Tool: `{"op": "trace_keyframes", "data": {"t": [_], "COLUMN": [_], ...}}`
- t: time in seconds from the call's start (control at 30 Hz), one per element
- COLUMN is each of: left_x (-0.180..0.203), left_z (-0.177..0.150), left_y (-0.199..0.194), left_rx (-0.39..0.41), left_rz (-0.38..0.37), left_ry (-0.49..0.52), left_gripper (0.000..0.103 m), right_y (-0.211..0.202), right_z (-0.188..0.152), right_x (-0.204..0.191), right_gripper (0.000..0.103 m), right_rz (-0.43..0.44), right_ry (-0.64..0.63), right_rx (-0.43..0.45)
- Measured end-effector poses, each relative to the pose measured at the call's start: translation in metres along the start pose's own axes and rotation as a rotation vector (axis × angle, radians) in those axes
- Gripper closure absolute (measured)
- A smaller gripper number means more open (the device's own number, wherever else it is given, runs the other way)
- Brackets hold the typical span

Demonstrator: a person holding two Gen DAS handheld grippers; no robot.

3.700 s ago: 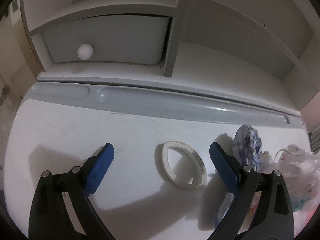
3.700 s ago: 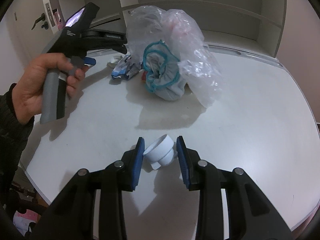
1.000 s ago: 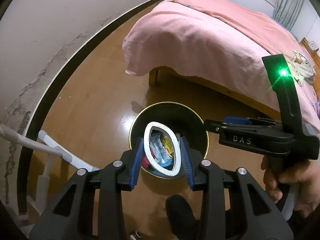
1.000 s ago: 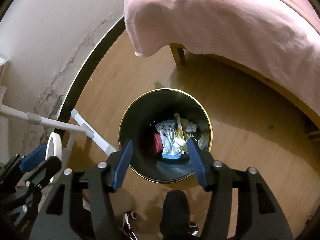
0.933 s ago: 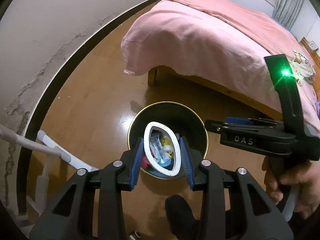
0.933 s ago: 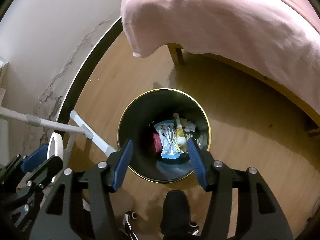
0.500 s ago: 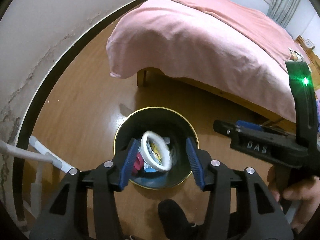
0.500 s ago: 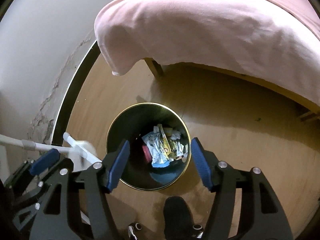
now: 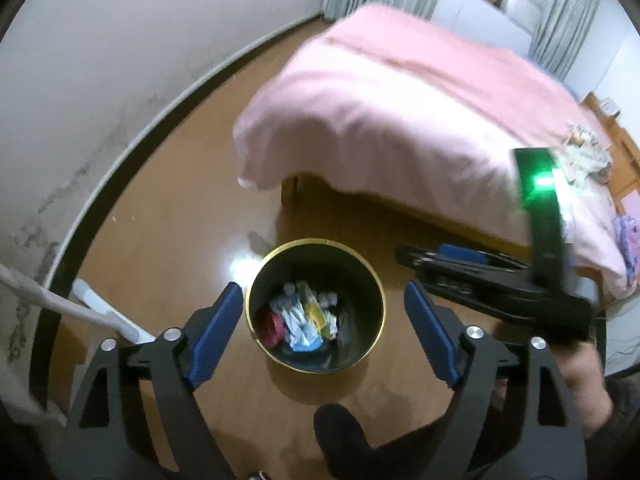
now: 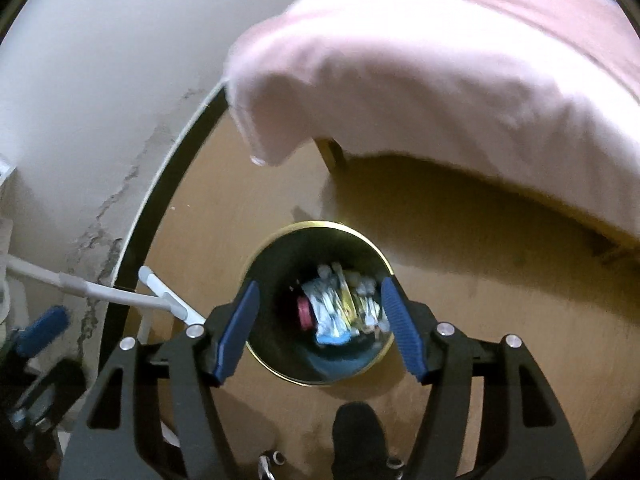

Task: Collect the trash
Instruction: 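Grasp the clear plastic bag with the right tool while the left tool grasps the blue-white paper wrapper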

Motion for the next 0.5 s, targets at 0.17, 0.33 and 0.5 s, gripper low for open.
{"op": "trace_keyframes", "data": {"t": [0.17,0.33,0.5], "left_x": [-0.027,-0.088,-0.176], "left_z": [0.004,-0.031,-0.09], "left_y": [-0.101,-0.194,-0.262], "left_rx": [0.136,0.213,0.237], "left_rz": [0.04,0.145,0.323], "left_ry": [-0.03,-0.106,-0.25], "left_gripper": [0.011,0.011,0.011], "right_y": [-0.066,-0.139,-0.179], "right_z": [0.023,0.015,-0.044], "right_x": [-0.088,-0.21,-0.353], "right_gripper": [0.041,0.034,0.033], "right_rz": [0.107,0.286,0.52], "right_ry": [-0.171,-0.39,-0.629], "right_rx": [0.102,0.178,0.118]}}
Point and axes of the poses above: each gripper's, at about its wrist camera, not at the fingertips, and y roughly the way its jaws point, x to its right, z to its top, the point moved 5 cm from there along y, roughly the way its jaws point, and after that the axes turned 1 degree about z, right-handed, at the moved point
